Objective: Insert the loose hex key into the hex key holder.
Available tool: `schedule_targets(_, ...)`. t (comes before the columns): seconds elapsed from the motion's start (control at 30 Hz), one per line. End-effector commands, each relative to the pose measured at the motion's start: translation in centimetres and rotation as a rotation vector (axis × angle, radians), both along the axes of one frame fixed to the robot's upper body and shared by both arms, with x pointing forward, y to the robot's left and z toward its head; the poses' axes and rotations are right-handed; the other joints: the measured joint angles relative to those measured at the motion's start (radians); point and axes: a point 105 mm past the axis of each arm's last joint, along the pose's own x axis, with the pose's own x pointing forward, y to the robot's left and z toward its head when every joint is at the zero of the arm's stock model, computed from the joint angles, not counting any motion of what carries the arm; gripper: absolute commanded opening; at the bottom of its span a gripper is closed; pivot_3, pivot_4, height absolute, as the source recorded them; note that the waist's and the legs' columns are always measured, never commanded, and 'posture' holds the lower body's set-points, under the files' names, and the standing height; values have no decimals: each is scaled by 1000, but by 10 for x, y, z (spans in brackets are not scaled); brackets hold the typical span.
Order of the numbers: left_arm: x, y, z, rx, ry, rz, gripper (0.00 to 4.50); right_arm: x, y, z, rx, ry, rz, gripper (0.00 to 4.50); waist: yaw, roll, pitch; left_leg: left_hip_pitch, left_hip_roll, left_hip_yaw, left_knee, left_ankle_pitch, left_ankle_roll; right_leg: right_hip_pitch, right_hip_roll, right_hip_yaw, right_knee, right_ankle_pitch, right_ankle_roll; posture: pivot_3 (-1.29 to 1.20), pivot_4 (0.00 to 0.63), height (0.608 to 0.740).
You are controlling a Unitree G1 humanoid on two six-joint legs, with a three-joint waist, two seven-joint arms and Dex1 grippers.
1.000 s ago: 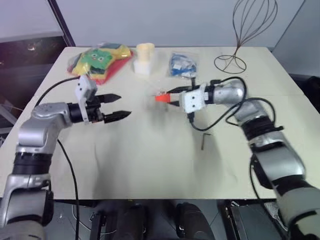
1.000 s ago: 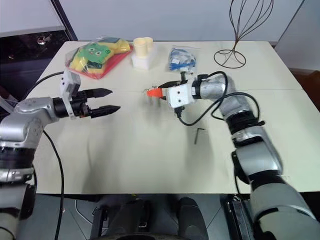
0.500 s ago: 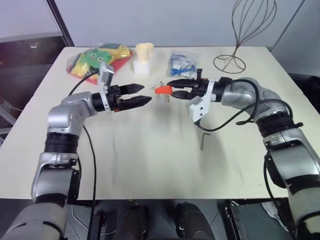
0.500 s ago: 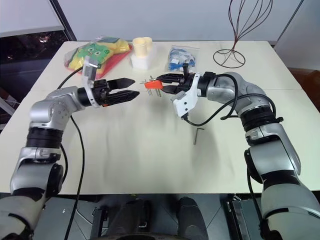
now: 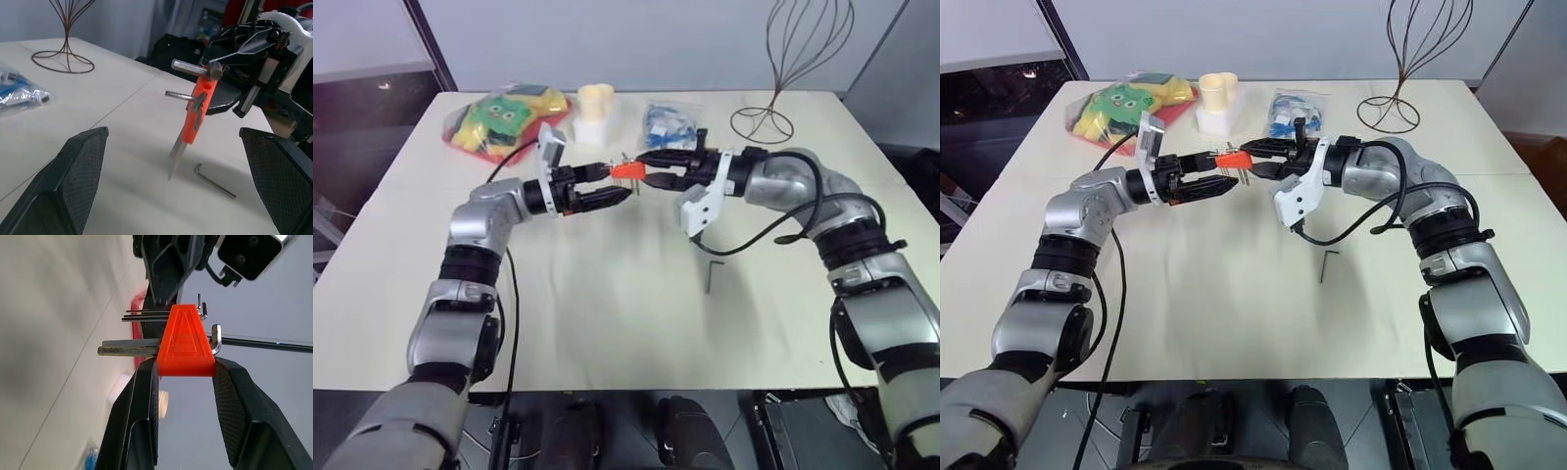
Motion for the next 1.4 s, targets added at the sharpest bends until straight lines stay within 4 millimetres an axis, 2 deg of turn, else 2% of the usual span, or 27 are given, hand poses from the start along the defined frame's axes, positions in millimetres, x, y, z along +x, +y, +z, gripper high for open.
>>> schedule_targets(0.03, 0, -1, 20, -21, -69, -12, 4500, -6, 4, 12, 36, -26, 29, 1023, 0, 0, 0, 0, 0, 0, 0, 0, 0, 0, 0, 0, 0, 0, 0, 0, 150, 740)
schedule_targets(0.07, 0, -1, 20, -22, -69, -14, 4500, -6, 4, 11, 36, -23, 30, 1023, 0, 0, 0, 0, 0, 0, 0, 0, 0, 0, 0, 0, 0, 0, 0, 0, 150, 740)
schedule_targets(0.17, -1, -1, 20, -27, -68, -20, 3651, -7, 5, 9, 37, -17, 32, 1023, 0, 0, 0, 0, 0, 0, 0, 0, 0, 0, 0, 0, 0, 0, 0, 0, 150, 740)
schedule_targets(0.4, -4, -6, 18, -29, -63, -41, 14, -8, 7, 6, 38, -7, 34, 1023, 3, 0, 0, 0, 0, 0, 0, 0, 0, 0, 0, 0, 0, 0, 0, 0, 150, 740)
schedule_targets(0.73, -3, -8, 19, -38, -61, -40, 14, -9, 6, -1, 27, 19, 31, 1023, 1, 0, 0, 0, 0, 0, 0, 0, 0, 0, 0, 0, 0, 0, 0, 0, 150, 740)
schedule_targets(0.77, -3, -7, 19, -39, -62, -38, 808, -9, 6, -2, 27, 20, 31, 1023, 1, 0, 0, 0, 0, 0, 0, 0, 0, 0, 0, 0, 0, 0, 0, 0, 150, 740)
schedule_targets(0.8, -3, -7, 20, -40, -62, -38, 1163, -9, 6, -2, 27, 21, 31, 1023, 1, 0, 0, 0, 0, 0, 1, 0, 0, 0, 0, 0, 0, 0, 0, 0, 150, 740)
schedule_targets(0.9, -2, -7, 21, -39, -73, -24, 2636, -9, 5, -2, 27, 23, 29, 1023, 1, 0, 0, 0, 0, 0, 1, 0, 0, 0, 0, 0, 0, 0, 0, 0, 150, 740)
schedule_targets(1.4, -7, -16, 12, -12, -79, -52, 2636, -8, 7, -1, 47, 25, 25, 1023, 2, 0, 0, 0, 0, 0, 1, 0, 0, 0, 0, 0, 0, 0, 0, 0, 150, 740)
